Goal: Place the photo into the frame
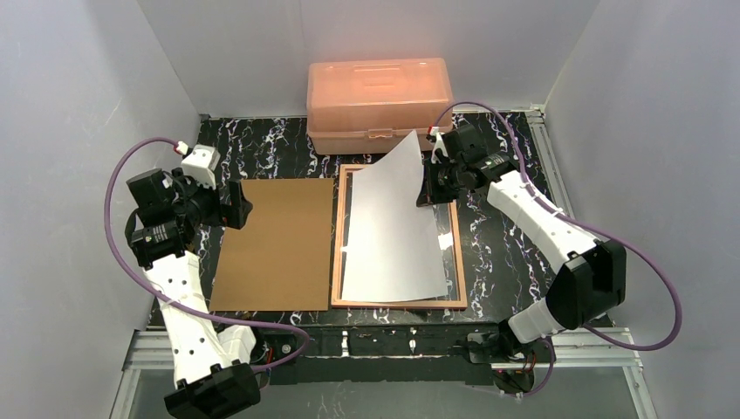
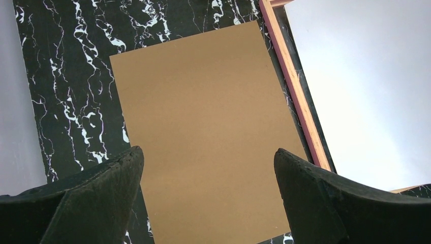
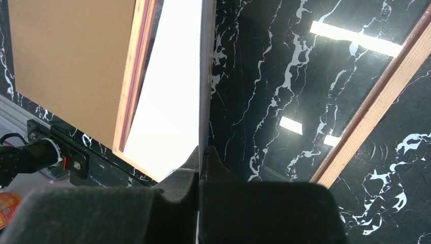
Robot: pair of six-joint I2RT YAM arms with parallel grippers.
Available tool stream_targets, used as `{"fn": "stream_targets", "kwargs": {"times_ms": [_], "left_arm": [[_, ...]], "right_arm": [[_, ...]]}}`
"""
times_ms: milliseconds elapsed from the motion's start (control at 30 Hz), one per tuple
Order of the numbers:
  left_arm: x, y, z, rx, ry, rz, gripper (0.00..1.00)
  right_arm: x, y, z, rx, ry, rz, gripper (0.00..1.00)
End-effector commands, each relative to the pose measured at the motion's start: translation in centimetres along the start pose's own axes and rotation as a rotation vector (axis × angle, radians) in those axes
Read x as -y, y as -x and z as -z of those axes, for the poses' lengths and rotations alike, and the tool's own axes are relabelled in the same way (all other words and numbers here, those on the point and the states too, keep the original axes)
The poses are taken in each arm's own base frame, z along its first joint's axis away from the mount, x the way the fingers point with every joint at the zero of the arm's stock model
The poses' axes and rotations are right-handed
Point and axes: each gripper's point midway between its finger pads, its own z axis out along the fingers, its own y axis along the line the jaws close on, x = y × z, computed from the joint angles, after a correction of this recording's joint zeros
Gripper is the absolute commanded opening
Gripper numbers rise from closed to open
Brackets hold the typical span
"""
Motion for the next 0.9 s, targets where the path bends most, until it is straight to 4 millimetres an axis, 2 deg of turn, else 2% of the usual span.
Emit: {"fn": "stream_targets", "kwargs": {"times_ms": [0, 300, 767, 867], "left_arm": [[0.8, -0.2, 0.2, 0.005, -0.032, -0.013, 0.98], [0.9, -0.4, 0.2, 0.003, -0.032, -0.015, 0.99], [1.1, -0.5, 0.3, 0.004, -0.040, -0.016, 0.98], [1.1, -0.4, 0.3, 0.006, -0.041, -0.018, 0.98]], "right_arm": [[0.3, 0.6, -0.9, 0.016, 0.025, 0.008, 0.01], [0.7, 0.7, -2.1, 0.028, 0.026, -0.002, 0.01], [1.2, 1.3, -2.1, 0.049, 0.012, -0.010, 0.01], [1.3, 0.9, -2.3, 0.034, 0.016, -0.014, 0.01]]}}
